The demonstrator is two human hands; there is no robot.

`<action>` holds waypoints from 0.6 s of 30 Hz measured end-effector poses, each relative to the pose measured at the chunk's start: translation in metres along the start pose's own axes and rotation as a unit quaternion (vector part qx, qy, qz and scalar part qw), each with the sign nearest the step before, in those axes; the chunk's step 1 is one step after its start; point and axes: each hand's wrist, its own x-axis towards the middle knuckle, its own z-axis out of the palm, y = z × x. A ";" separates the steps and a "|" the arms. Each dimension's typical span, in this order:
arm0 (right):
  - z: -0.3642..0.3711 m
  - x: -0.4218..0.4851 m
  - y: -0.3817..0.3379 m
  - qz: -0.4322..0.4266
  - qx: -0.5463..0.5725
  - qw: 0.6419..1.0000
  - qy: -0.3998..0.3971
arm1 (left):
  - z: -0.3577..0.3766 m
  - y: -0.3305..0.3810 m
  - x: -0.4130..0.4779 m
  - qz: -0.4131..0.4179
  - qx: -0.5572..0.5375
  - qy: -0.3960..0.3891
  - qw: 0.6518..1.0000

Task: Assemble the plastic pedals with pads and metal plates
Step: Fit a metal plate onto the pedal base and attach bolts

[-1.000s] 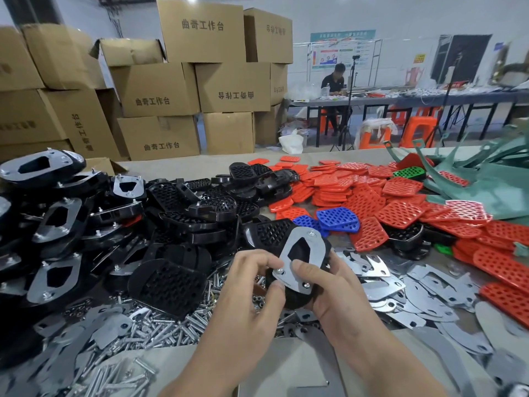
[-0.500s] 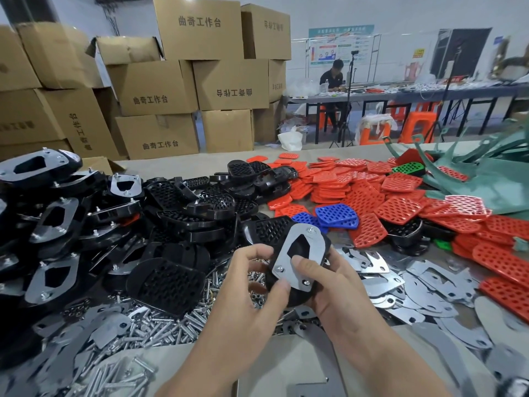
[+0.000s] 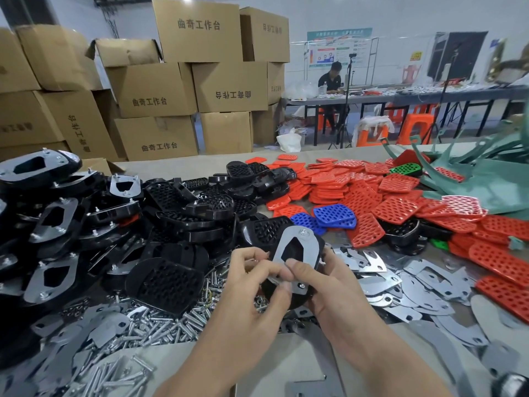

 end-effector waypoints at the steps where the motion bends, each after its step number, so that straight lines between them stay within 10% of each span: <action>1: 0.000 0.000 -0.001 0.001 0.002 1.000 -0.001 | 0.000 0.000 0.000 0.005 -0.003 -0.002 1.000; 18: 0.002 -0.001 0.000 -0.005 0.008 1.000 0.004 | 0.002 -0.003 0.001 -0.001 0.007 0.018 1.000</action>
